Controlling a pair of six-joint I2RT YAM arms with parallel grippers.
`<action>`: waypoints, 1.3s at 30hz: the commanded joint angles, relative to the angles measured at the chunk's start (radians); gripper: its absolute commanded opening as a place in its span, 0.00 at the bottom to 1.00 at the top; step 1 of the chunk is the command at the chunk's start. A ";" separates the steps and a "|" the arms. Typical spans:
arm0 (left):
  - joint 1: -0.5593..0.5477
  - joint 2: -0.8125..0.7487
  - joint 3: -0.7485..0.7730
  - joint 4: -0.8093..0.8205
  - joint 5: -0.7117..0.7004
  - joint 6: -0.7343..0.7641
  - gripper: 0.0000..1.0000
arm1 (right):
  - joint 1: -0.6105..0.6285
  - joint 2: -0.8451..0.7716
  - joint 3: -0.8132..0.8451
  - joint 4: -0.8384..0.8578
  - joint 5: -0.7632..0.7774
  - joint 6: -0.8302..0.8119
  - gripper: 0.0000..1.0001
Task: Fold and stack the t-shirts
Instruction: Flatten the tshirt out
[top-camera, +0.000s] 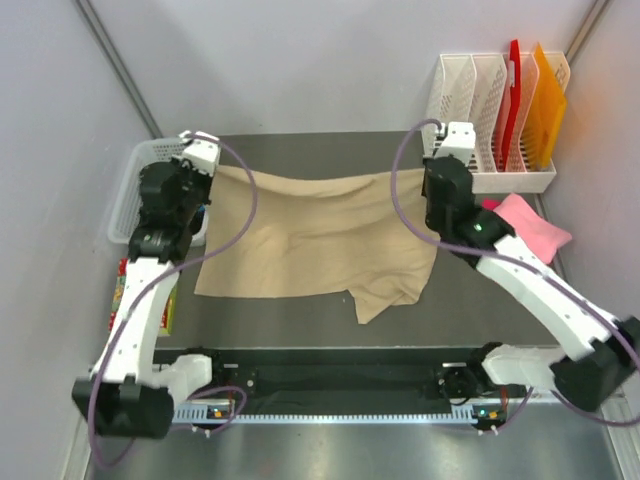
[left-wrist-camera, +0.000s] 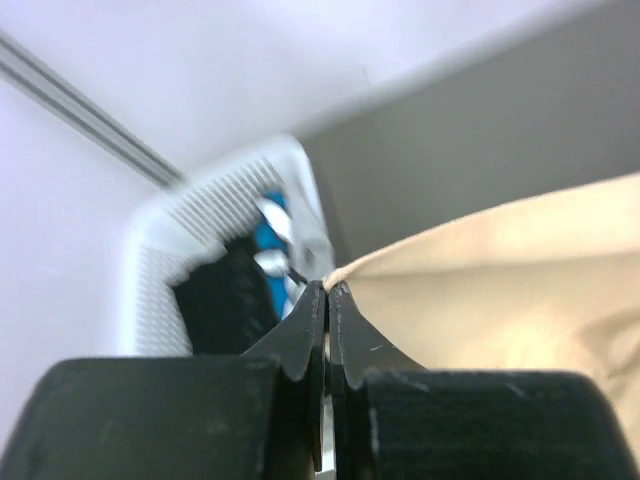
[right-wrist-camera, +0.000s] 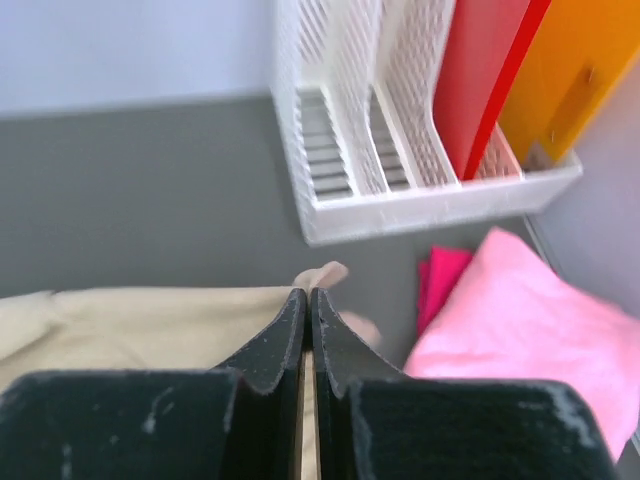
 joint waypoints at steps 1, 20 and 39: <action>0.000 -0.240 0.137 -0.029 0.037 -0.120 0.00 | 0.251 -0.241 0.085 0.150 0.315 -0.173 0.00; 0.000 -0.367 0.265 -0.238 -0.023 -0.107 0.00 | 0.614 -0.292 0.318 0.926 0.643 -1.139 0.00; 0.000 0.097 0.028 0.103 -0.160 0.033 0.00 | -0.136 0.197 0.165 -0.003 0.000 0.001 0.00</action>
